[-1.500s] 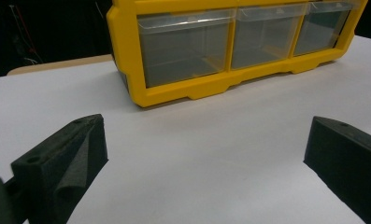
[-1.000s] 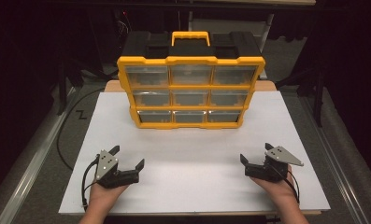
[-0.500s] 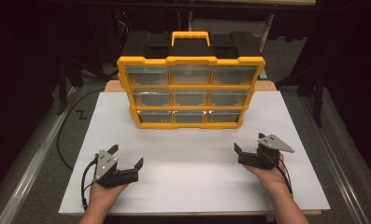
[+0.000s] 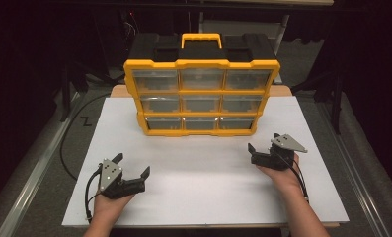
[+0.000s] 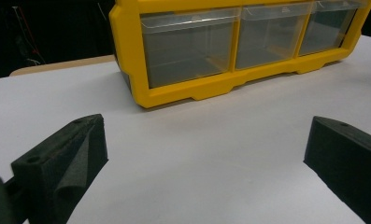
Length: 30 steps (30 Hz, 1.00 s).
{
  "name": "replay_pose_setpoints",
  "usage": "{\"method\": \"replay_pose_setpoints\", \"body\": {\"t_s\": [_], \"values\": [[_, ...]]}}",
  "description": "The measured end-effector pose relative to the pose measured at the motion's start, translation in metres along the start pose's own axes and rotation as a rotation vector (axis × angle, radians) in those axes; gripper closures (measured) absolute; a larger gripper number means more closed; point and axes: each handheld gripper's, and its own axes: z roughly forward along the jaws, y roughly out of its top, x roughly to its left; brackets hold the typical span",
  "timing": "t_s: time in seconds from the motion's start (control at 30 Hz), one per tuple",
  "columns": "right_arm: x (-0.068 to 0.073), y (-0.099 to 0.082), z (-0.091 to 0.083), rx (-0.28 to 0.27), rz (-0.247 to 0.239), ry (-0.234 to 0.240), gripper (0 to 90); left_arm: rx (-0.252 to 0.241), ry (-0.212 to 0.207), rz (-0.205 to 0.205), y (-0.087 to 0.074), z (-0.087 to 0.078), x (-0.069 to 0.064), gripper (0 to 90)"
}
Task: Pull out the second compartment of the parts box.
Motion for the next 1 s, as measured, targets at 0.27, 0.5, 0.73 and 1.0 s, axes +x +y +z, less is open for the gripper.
{"method": "replay_pose_setpoints", "body": {"t_s": [0.27,0.5,0.73,1.0], "values": [[-0.008,-0.002,-0.01,-0.013,-0.008,-0.018,1.0,0.003,-0.006,0.0,0.0,0.0,-0.001,0.2],[-0.017,-0.007,-0.016,-0.002,-0.007,-0.037,1.0,-0.002,-0.005,0.0,0.0,0.0,0.0,0.2],[-0.02,-0.011,-0.021,0.01,-0.01,-0.047,1.0,0.011,-0.001,0.005,0.0,0.002,0.001,0.2],[-0.021,-0.01,-0.024,0.007,-0.004,-0.041,1.0,0.017,0.008,0.004,0.0,0.001,0.001,0.2]]}}
